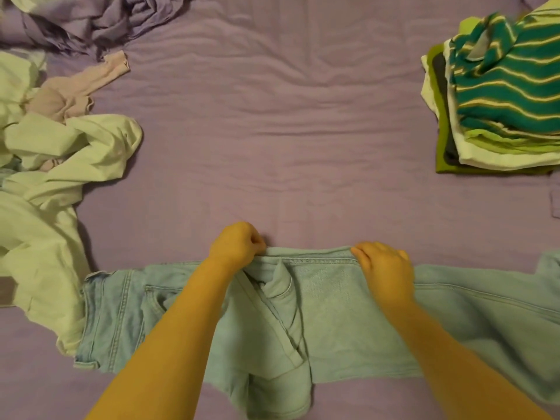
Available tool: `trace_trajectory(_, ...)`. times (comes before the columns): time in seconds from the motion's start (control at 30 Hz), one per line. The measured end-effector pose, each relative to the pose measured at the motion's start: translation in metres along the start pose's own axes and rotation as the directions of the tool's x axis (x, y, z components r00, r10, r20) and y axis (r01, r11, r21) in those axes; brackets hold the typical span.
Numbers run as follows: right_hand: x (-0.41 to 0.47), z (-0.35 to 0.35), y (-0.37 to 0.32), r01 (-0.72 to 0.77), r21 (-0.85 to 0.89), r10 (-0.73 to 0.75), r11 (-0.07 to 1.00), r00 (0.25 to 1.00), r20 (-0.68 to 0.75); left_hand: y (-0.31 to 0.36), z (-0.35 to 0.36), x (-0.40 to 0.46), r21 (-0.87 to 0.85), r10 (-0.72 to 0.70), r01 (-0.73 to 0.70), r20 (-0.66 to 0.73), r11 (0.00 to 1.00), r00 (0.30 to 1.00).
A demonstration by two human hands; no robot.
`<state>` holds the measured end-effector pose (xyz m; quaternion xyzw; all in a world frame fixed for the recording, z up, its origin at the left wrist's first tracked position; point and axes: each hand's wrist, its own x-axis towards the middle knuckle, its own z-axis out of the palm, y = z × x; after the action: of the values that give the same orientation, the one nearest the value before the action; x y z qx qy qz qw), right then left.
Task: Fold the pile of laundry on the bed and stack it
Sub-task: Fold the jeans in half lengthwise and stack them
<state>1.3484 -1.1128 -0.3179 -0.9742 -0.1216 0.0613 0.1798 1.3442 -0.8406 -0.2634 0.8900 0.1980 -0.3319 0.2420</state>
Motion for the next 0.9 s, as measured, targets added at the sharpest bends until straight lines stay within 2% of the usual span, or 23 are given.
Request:
trace_trajectory(0.03, -0.001, 0.002, 0.003, 0.045, -0.025, -0.045, 0.999, 0.999, -0.02, -0.006, 0.002, 0.0, -0.126, 0.023, -0.03, -0.056, 0.992, 0.998)
trace_trajectory(0.1, -0.001, 0.005, 0.007, 0.032, -0.04, -0.033, 0.999, 0.999, -0.032, -0.014, 0.006, 0.002, -0.395, -0.001, -0.072, -0.182, 0.916, 0.983)
trace_trajectory(0.17, -0.002, 0.011, 0.007, -0.011, -0.073, 0.011, 0.997, 1.0, 0.0, -0.017, 0.016, 0.01, -0.458, -0.02, -0.103, -0.256, 0.883, 0.966)
trace_trajectory(0.23, 0.002, 0.018, 0.01, -0.035, -0.112, 0.037, 0.993, 0.999, 0.019, -0.015, 0.028, 0.022, -0.397, -0.004, -0.123, -0.305, 0.909, 0.952)
trace_trajectory(0.3, 0.01, 0.021, 0.013, -0.046, -0.114, 0.047, 0.992, 0.999, 0.007, -0.014, 0.037, 0.033, -0.215, 0.027, -0.12, -0.392, 0.969, 0.92)
trace_trajectory(0.4, 0.023, 0.019, 0.017, 0.111, -0.168, -0.124, 0.979, 0.99, -0.069, -0.012, 0.049, 0.043, 0.077, 0.074, -0.041, -0.499, 0.996, 0.864)
trace_trajectory(0.5, 0.028, 0.011, 0.023, 0.166, -0.201, -0.182, 0.965, 0.981, -0.064, 0.012, 0.057, 0.036, 0.066, 0.03, 0.015, -0.632, 0.998, 0.774)
trace_trajectory(0.57, 0.024, 0.002, 0.039, 0.159, -0.176, -0.166, 0.971, 0.986, -0.026, 0.037, 0.069, 0.021, 0.077, 0.148, -0.131, -0.695, 0.988, 0.704)
trace_trajectory(0.6, 0.02, -0.006, 0.049, 0.166, -0.188, -0.17, 0.968, 0.985, -0.008, 0.051, 0.078, 0.013, 0.143, 0.269, -0.236, -0.682, 0.961, 0.68)
trace_trajectory(0.67, 0.01, -0.024, 0.075, 0.212, -0.232, -0.207, 0.949, 0.977, 0.043, 0.079, 0.098, -0.001, 0.267, 0.519, -0.45, -0.549, 0.852, 0.655)
trace_trajectory(0.73, -0.002, -0.044, 0.101, 0.242, -0.249, -0.224, 0.938, 0.969, 0.102, 0.106, 0.119, -0.008, 0.348, 0.662, -0.563, -0.396, 0.749, 0.636)
trace_trajectory(0.77, -0.007, -0.054, 0.113, 0.256, -0.261, -0.233, 0.931, 0.966, 0.115, 0.12, 0.127, -0.009, 0.366, 0.686, -0.582, -0.334, 0.726, 0.646)
trace_trajectory(0.83, -0.015, -0.073, 0.135, 0.247, -0.283, -0.208, 0.927, 0.965, 0.161, 0.145, 0.14, -0.01, 0.319, 0.663, -0.59, -0.214, 0.741, 0.717)
trace_trajectory(0.9, -0.019, -0.089, 0.154, 0.195, -0.328, -0.09, 0.924, 0.947, 0.31, 0.165, 0.151, -0.007, 0.278, 0.6, -0.556, -0.102, 0.783, 0.794)
